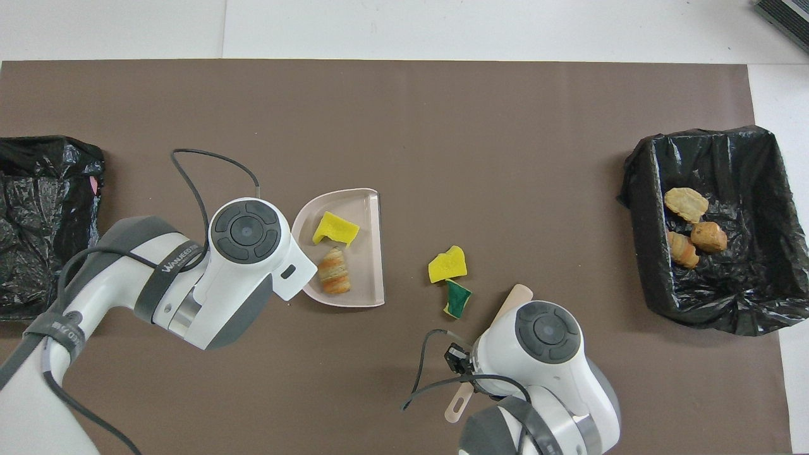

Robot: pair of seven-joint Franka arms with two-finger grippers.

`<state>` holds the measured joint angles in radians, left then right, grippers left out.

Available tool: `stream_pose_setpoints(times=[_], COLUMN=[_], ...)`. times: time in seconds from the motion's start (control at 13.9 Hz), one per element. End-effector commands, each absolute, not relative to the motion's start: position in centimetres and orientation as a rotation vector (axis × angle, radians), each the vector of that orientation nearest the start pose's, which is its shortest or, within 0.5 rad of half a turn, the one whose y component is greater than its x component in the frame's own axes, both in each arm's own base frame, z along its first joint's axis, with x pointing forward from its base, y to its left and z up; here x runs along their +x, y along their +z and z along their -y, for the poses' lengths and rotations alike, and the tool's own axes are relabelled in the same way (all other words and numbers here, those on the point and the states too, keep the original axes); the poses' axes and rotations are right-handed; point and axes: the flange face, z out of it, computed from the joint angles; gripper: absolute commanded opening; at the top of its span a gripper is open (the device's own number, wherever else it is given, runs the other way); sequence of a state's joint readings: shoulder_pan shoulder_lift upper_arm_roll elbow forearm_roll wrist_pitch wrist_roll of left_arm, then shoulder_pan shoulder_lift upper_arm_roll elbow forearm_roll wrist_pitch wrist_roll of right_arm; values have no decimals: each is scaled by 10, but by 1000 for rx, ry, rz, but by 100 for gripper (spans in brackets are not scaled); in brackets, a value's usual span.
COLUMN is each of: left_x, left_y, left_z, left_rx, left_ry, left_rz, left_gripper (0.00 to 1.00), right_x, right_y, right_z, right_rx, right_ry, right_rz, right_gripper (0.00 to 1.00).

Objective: Sweep and dump trash in bin
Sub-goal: 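Sweep the remaining sponge pieces into the dustpan with the right gripper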

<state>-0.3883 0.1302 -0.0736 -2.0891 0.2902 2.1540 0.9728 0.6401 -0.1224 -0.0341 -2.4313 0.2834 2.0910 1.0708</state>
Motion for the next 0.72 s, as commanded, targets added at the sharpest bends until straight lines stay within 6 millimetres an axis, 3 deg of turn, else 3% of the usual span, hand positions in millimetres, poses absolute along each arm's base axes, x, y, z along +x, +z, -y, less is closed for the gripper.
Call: stream_pose_setpoints(times=[0.0,0.14,0.43,0.65], left_x=[493,493,494,495], left_y=[358,358,357,358], left_z=[236,236,233,233], left_rx=[-2011,-2012,-2019,-2020], left_ry=[176,174,176,172], left_rz=[-2105,-2104,-2100,-2098], left_gripper=[0,0,0,0], right_x=[360,372,412,430], right_y=[304,295,315,328], right_z=[-285,-303,-331,-351], right_rx=[-2960,-2939,-2954,-2930], right_ry=[437,339,297,296], right_rz=[-974,-926,-695,-407], right_gripper=[0,0,0,0])
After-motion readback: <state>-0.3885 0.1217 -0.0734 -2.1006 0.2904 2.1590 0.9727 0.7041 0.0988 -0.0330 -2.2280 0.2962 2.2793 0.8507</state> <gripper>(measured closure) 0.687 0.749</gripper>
